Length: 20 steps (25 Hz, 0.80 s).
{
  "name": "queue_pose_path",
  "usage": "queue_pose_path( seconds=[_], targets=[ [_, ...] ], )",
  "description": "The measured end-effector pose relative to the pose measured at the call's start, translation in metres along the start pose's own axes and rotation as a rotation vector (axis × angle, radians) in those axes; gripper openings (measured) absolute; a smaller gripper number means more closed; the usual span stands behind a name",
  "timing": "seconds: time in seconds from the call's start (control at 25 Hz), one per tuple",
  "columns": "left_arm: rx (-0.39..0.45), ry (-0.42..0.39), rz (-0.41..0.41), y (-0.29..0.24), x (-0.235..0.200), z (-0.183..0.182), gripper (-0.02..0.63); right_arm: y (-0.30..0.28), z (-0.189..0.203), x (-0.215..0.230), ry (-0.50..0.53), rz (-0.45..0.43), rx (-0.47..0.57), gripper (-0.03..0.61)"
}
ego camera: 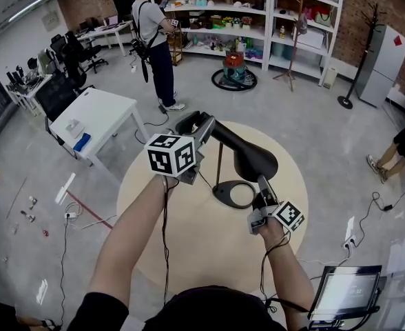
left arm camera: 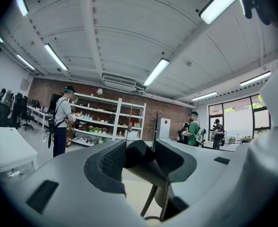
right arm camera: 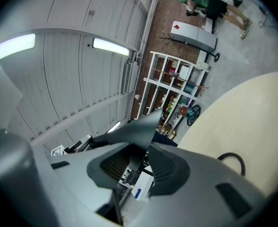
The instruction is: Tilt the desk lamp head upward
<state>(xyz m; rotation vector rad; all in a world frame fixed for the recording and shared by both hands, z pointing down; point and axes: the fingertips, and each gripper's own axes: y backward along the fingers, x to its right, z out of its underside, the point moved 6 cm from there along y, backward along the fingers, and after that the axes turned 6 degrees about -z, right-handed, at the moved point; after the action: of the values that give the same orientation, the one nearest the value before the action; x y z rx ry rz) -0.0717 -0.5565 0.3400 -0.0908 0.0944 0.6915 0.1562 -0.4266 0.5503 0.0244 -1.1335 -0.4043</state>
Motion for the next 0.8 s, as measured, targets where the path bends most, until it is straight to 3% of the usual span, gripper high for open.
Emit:
queue_pose_path(
  seconds=[0.8],
  targets=[
    [0.051, 0.32, 0.019, -0.002, -0.017, 0.026, 0.192, 0.011, -0.066, -0.046, 0.219, 0.04, 0.002, 0.101]
  ],
)
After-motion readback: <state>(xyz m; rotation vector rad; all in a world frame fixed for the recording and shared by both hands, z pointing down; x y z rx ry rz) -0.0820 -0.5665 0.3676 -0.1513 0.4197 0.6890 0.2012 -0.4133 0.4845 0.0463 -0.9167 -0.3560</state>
